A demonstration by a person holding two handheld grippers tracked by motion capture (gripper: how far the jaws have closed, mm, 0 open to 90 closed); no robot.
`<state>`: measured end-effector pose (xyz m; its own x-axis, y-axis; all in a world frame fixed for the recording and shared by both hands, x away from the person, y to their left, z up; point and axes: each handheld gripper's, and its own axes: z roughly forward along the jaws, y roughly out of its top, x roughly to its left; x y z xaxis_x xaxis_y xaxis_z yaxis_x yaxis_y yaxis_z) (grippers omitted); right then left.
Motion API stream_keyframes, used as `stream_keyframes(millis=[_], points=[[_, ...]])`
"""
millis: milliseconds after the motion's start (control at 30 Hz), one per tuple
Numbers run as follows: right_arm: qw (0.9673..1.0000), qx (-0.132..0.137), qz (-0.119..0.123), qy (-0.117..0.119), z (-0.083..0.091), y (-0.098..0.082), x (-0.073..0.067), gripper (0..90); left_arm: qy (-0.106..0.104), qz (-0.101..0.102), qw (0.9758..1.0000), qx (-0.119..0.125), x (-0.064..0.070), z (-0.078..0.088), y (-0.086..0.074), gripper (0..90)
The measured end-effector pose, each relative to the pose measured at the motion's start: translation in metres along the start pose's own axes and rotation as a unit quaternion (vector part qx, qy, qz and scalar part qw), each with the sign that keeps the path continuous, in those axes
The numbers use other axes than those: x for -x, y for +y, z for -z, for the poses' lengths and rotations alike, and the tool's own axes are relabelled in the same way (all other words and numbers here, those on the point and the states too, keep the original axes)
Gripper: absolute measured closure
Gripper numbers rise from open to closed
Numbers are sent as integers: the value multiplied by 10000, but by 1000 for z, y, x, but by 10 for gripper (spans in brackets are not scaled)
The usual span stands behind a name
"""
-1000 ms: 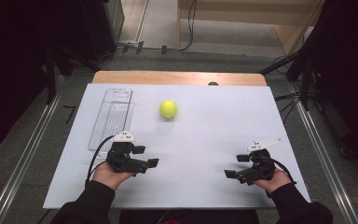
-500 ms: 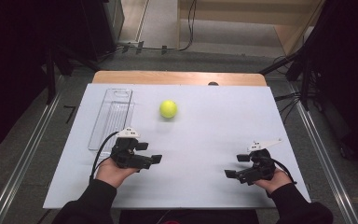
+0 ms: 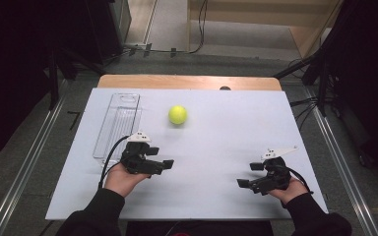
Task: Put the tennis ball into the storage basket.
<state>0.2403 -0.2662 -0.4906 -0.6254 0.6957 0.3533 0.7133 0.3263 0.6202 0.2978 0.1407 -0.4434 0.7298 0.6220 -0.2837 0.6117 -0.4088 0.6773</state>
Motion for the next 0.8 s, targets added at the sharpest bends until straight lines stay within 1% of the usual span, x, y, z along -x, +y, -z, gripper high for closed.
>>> stream_keyframes(millis=[33,67,100,133,400,500,600,633,700,733,767,800], points=[[10000,0,0,0,0,0,0,62,13,11,10000,12,0,-1,1,217],[10000,-6,2,1,0,0,0,62,75,-27,10000,7,0,-2,2,217],[10000,-6,2,1,0,0,0,62,75,-27,10000,7,0,-2,2,217],[10000,-18,-4,13,0,0,0,62,119,-42,9999,12,1,-3,4,217],[10000,-6,6,8,0,0,0,62,40,49,9999,89,-3,-7,10,216],[10000,-5,10,5,0,0,0,62,54,40,9999,78,-4,-8,11,216],[10000,-1,7,4,0,0,-1,62,51,80,9999,86,-6,-8,13,211],[10000,-8,-1,6,0,0,-1,62,81,93,9999,87,-6,-9,14,204],[10000,-11,0,9,0,0,-1,62,162,31,9999,52,-7,-9,15,204],[10000,-7,2,8,0,0,-1,62,156,52,9998,65,-7,-10,16,202],[10000,-8,4,10,0,0,-1,62,135,98,9998,65,-8,-12,18,169],[10000,-11,-2,11,0,0,-1,62,98,103,9999,74,-9,-12,19,168]])
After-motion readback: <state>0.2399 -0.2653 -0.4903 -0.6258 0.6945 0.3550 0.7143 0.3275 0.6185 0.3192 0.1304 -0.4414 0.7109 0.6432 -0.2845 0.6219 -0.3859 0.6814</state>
